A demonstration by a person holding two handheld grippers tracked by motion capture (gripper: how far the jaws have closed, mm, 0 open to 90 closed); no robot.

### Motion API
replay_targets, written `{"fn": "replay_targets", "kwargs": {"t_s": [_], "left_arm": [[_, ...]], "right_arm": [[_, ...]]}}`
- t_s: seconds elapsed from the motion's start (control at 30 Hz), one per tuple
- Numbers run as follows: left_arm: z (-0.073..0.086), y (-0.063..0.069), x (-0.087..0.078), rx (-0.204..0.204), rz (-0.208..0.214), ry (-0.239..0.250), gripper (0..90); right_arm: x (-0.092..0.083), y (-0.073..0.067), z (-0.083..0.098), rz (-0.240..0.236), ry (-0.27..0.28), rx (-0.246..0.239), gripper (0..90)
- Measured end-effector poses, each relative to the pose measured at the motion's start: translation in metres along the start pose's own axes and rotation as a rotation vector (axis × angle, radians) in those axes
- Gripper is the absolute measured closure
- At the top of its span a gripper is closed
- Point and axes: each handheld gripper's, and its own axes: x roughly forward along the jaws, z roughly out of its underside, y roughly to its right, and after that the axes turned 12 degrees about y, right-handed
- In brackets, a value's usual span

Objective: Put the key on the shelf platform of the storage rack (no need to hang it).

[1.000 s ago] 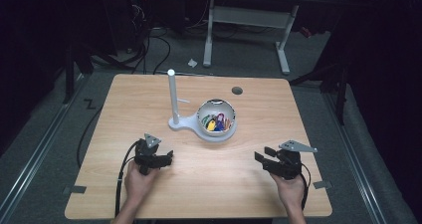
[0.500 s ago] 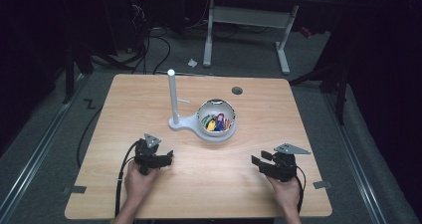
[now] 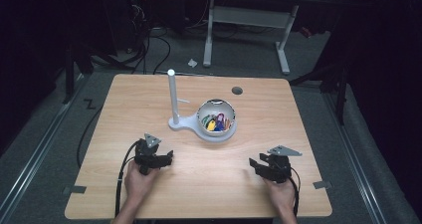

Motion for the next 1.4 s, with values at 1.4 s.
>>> {"fn": "replay_targets", "kwargs": {"t_s": [1.4], "left_arm": [[0.000, 0.000, 0.000, -0.002, -0.001, 0.001, 17.8]], "right_arm": [[0.027, -0.007, 0.012, 0.073, -0.014, -0.098, 39.6]]}}
